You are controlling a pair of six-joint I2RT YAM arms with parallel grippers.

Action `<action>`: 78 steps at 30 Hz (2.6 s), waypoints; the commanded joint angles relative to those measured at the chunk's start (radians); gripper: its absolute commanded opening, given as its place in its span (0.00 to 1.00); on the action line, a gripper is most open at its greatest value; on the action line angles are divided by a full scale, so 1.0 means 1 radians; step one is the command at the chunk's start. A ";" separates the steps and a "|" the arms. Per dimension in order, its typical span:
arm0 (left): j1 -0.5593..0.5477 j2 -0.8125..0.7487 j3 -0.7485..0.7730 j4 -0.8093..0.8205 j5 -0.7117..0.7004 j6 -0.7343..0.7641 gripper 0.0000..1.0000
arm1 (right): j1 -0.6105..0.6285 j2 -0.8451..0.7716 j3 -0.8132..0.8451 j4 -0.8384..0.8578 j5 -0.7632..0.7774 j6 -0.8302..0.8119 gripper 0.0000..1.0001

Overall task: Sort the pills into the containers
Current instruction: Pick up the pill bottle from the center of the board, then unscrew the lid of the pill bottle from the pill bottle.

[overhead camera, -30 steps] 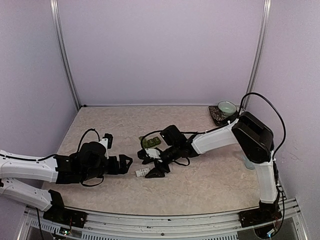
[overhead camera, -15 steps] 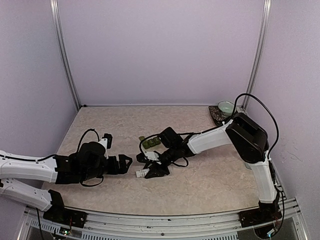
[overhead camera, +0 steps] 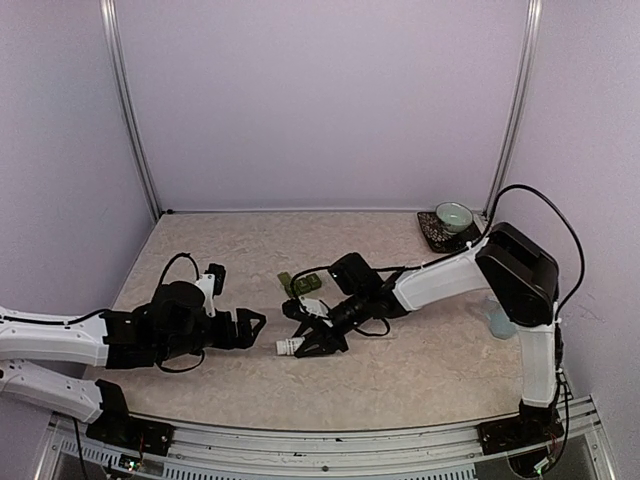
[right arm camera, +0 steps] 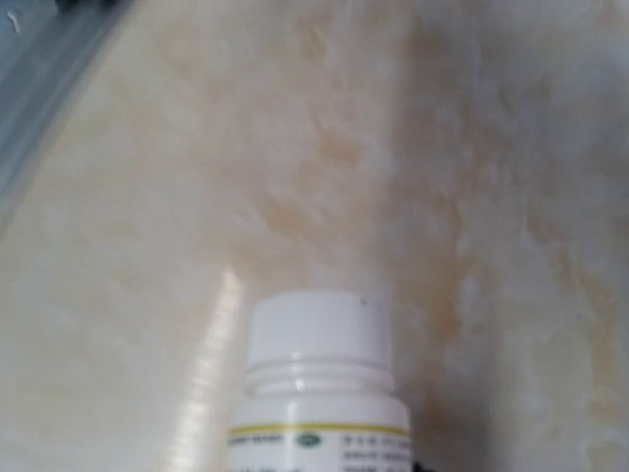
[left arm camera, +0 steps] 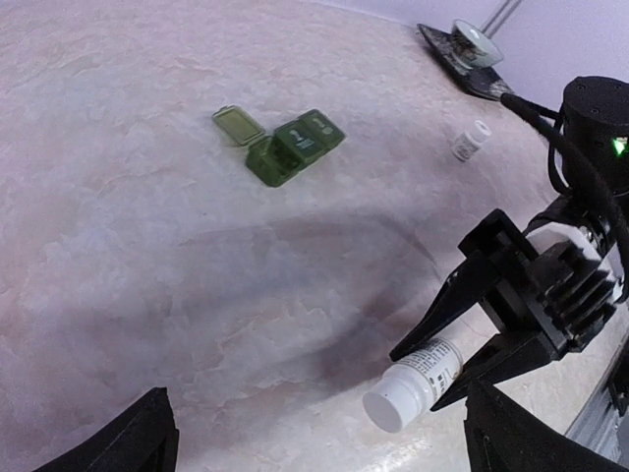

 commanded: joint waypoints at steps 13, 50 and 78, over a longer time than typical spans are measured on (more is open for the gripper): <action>-0.142 -0.081 0.249 0.166 0.433 0.619 0.99 | -0.014 -0.661 -0.541 0.731 -0.083 0.788 0.22; -0.139 0.160 0.487 0.200 0.764 0.796 0.26 | -0.014 -0.715 -0.644 1.089 -0.205 1.108 0.18; -0.175 0.192 0.511 0.194 0.355 0.408 0.93 | 0.064 -0.972 -0.751 0.850 0.355 0.636 0.12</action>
